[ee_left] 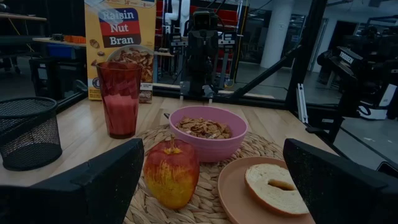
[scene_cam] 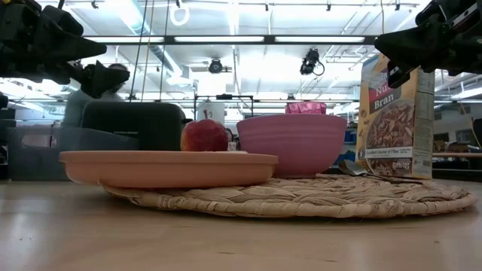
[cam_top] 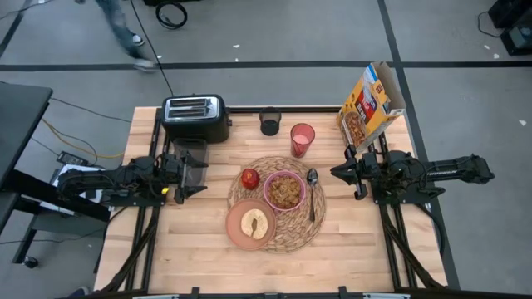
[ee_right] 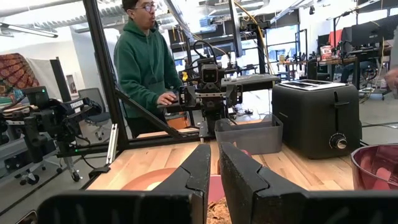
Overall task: Arrange a breakfast setting
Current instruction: Return to Home Position
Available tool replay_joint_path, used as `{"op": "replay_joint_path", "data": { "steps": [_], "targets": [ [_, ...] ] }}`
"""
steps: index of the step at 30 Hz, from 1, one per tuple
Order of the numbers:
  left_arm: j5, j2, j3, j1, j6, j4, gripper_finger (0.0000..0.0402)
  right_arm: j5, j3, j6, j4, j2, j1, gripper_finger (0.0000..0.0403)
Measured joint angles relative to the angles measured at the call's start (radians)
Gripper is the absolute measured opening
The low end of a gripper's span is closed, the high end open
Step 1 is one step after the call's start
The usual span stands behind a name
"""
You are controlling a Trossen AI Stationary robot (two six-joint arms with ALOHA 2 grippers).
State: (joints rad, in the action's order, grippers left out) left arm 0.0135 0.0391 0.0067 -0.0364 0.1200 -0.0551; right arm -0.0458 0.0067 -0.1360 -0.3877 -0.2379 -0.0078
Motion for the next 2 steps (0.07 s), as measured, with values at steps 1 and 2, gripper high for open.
{"op": "replay_joint_path", "data": {
  "steps": [1, 2],
  "targets": [
    [0.0, 0.0, 0.0, 0.0, 0.0, 0.0, 0.0391, 0.0, 0.0, 0.0, 0.0, 0.0, 0.0, 0.0046],
    [0.0, 0.0, 0.0, 0.0, 0.0, 0.0, 0.0391, 0.0, 0.0, 0.0, 0.0, 0.0, 0.0, 0.0046]
  ]
}}
